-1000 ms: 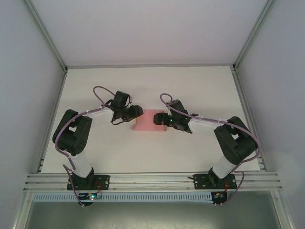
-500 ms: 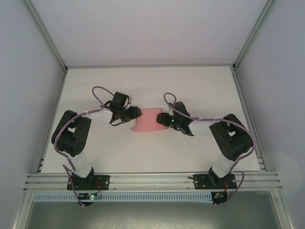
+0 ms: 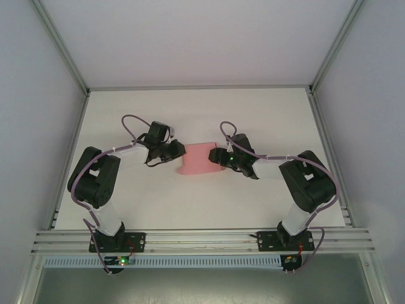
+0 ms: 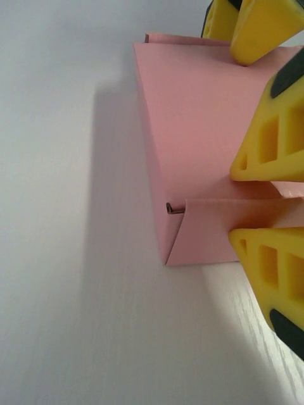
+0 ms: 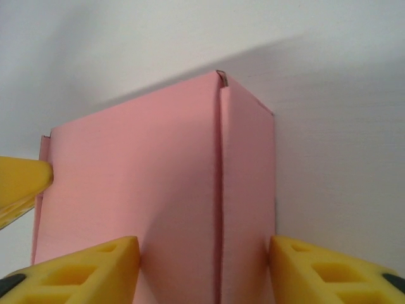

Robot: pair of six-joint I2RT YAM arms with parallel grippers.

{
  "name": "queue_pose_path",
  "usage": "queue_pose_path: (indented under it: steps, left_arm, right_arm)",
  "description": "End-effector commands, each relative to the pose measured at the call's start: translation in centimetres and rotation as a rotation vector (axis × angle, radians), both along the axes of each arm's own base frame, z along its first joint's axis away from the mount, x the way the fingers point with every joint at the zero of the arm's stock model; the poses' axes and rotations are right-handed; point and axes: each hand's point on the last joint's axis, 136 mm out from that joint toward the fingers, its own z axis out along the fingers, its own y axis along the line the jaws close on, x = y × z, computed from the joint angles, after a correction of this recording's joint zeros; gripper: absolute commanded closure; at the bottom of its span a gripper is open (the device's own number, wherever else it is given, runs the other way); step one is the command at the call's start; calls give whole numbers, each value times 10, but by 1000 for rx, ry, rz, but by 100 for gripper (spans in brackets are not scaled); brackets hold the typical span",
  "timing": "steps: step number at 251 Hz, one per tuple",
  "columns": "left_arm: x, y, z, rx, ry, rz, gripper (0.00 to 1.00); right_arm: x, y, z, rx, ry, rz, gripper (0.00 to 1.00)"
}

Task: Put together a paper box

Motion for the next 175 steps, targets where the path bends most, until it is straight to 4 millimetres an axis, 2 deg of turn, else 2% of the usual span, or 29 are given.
queue_pose_path:
  steps: [1, 54, 73, 111, 136, 175]
  left_arm:
    - [-9, -7, 4, -95, 24, -28, 83]
    - [-5, 2, 0, -153, 32, 10, 89]
    - [-5, 6, -3, -157, 27, 20, 92]
    - [-7, 10, -3, -203, -3, 21, 93]
    - [-10, 12, -4, -222, -16, 11, 94]
    - [-12, 11, -7, -239, -20, 0, 94]
  right_arm:
    - [0, -5, 14, 2, -7, 16, 36]
    - [0, -17, 42, 59, -39, 8, 21]
    - [-2, -25, 47, 49, -33, -5, 17]
    - [-9, -37, 48, 46, -5, -24, 15]
    - [-12, -34, 51, 98, 21, 4, 13]
    - [-17, -18, 49, 162, 58, 97, 10]
